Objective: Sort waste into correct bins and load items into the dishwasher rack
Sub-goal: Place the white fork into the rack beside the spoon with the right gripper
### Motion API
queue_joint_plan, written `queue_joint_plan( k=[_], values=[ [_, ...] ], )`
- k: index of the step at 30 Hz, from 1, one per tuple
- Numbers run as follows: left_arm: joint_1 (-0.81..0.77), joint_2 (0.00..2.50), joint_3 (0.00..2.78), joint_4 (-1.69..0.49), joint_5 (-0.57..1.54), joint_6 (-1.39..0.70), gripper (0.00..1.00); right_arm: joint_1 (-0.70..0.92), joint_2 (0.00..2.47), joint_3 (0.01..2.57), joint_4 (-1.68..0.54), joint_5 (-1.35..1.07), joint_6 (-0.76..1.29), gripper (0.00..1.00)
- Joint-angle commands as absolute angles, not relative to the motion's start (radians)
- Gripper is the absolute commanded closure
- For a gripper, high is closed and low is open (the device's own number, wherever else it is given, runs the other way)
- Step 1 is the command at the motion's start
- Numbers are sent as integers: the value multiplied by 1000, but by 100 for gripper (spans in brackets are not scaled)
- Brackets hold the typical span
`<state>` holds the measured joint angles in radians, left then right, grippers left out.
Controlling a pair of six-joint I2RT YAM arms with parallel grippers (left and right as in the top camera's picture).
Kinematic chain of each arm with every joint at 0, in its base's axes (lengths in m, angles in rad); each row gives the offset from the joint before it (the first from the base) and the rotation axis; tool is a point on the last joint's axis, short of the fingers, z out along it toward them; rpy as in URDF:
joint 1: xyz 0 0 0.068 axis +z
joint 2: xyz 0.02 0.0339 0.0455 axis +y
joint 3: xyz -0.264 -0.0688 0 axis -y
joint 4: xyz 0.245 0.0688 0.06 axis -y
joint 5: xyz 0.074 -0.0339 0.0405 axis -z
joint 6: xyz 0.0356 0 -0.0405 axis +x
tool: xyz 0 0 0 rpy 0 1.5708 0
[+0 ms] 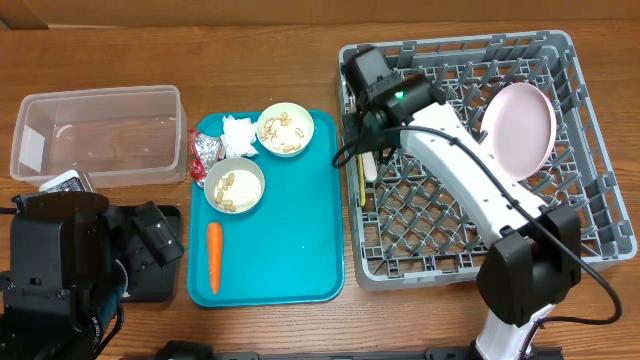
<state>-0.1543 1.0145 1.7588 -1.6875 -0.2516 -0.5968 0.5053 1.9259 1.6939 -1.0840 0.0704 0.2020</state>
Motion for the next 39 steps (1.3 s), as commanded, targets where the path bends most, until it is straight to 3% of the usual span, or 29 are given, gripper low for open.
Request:
queue_joint_plan(
  k=[1, 3, 5, 14, 39],
  values=[
    [-149, 1014, 1771, -1689, -273, -606, 0, 517, 1930, 1663, -1071, 80, 175, 60],
    [-149, 1014, 1771, -1689, -273, -606, 0, 521, 1921, 1676, -1076, 86, 184, 46],
    [-149, 1014, 1771, -1689, -272, -606, 0, 521, 1905, 1699, -1089, 85, 207, 44],
    [-149, 1014, 1771, -1689, -272, -606, 0, 540, 1801, 1750, -1106, -55, 228, 45],
    [-149, 1015, 1768, -1644, -208, -629, 0, 557, 1799, 1750, -1083, -191, 241, 44]
  ],
)
